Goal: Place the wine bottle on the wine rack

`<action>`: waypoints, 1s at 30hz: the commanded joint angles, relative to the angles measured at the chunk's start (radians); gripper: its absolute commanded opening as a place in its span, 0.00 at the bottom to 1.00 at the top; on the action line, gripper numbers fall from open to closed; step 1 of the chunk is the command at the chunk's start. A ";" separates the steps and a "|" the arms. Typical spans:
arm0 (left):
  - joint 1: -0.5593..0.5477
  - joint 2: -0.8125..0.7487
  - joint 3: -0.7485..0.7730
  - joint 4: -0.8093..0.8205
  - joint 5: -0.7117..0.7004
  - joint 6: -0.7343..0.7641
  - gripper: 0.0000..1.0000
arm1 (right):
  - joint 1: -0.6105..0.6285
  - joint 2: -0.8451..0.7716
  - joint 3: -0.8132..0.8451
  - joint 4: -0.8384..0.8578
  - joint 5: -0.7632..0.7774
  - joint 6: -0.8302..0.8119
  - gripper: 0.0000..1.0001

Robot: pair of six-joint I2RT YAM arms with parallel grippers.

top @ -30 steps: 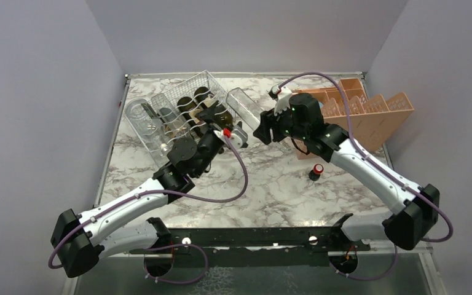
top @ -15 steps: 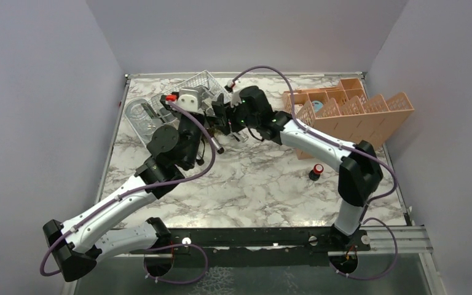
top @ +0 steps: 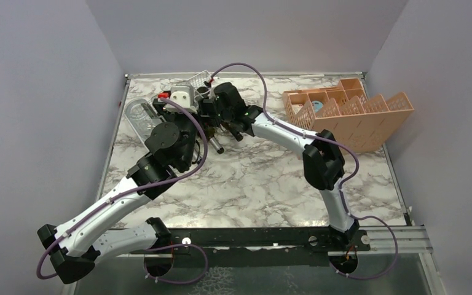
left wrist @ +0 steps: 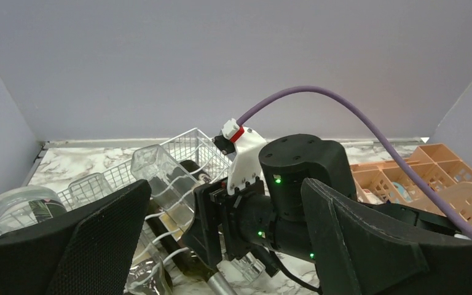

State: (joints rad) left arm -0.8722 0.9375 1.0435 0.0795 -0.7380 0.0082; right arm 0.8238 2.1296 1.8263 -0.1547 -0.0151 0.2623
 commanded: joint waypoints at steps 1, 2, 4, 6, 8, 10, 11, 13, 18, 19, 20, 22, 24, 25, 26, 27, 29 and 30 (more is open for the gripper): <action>0.002 -0.014 0.058 -0.056 -0.086 -0.070 0.99 | 0.008 0.069 0.146 -0.007 0.043 0.030 0.09; 0.001 -0.015 0.058 -0.052 -0.100 -0.075 0.99 | 0.007 0.088 0.174 -0.025 0.046 0.035 0.10; 0.002 -0.022 0.053 -0.045 -0.133 -0.089 0.99 | 0.008 0.117 0.210 -0.040 0.041 0.042 0.12; 0.002 -0.043 0.039 -0.030 -0.136 -0.090 0.98 | 0.007 0.139 0.228 -0.037 0.028 0.044 0.14; 0.002 -0.067 0.027 -0.015 -0.108 -0.083 0.98 | 0.008 0.157 0.246 -0.038 0.023 0.045 0.17; 0.002 -0.081 0.025 -0.010 -0.094 -0.073 0.98 | 0.008 0.178 0.267 -0.044 0.015 0.048 0.22; 0.002 -0.084 0.026 -0.013 -0.095 -0.071 0.98 | 0.007 0.188 0.279 -0.045 0.009 0.048 0.24; 0.002 -0.088 0.025 -0.018 -0.099 -0.066 0.98 | 0.007 0.206 0.303 -0.048 -0.015 0.048 0.31; 0.002 -0.098 0.024 -0.021 -0.103 -0.058 0.98 | 0.008 0.245 0.354 -0.092 -0.040 0.047 0.52; 0.002 -0.100 0.025 -0.023 -0.103 -0.059 0.99 | 0.008 0.244 0.351 -0.092 -0.037 0.046 0.58; 0.001 -0.102 0.026 -0.026 -0.100 -0.060 0.99 | 0.008 0.243 0.344 -0.090 -0.036 0.045 0.62; 0.002 -0.108 0.028 -0.033 -0.078 -0.065 0.99 | 0.008 0.231 0.335 -0.090 -0.048 0.032 0.71; 0.001 -0.111 0.027 -0.034 -0.051 -0.065 0.99 | 0.007 0.220 0.332 -0.097 -0.050 0.023 0.79; 0.002 -0.113 0.027 -0.035 -0.045 -0.065 0.99 | 0.008 0.214 0.332 -0.102 -0.044 0.020 0.82; 0.002 -0.115 0.028 -0.036 -0.041 -0.065 0.99 | 0.008 0.208 0.333 -0.108 -0.039 0.015 0.84; 0.002 -0.116 0.028 -0.039 -0.038 -0.065 0.99 | 0.008 0.199 0.332 -0.112 -0.034 0.010 0.86; 0.002 -0.118 0.030 -0.044 -0.037 -0.064 0.99 | 0.008 0.182 0.332 -0.124 -0.016 0.008 0.88; 0.002 -0.119 0.031 -0.046 -0.035 -0.062 0.99 | 0.008 0.173 0.331 -0.130 -0.008 0.006 0.89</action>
State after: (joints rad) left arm -0.8719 0.8356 1.0683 0.0418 -0.8051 -0.0559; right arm 0.8261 2.3672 2.1304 -0.2588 -0.0452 0.2878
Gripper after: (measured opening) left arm 0.987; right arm 0.872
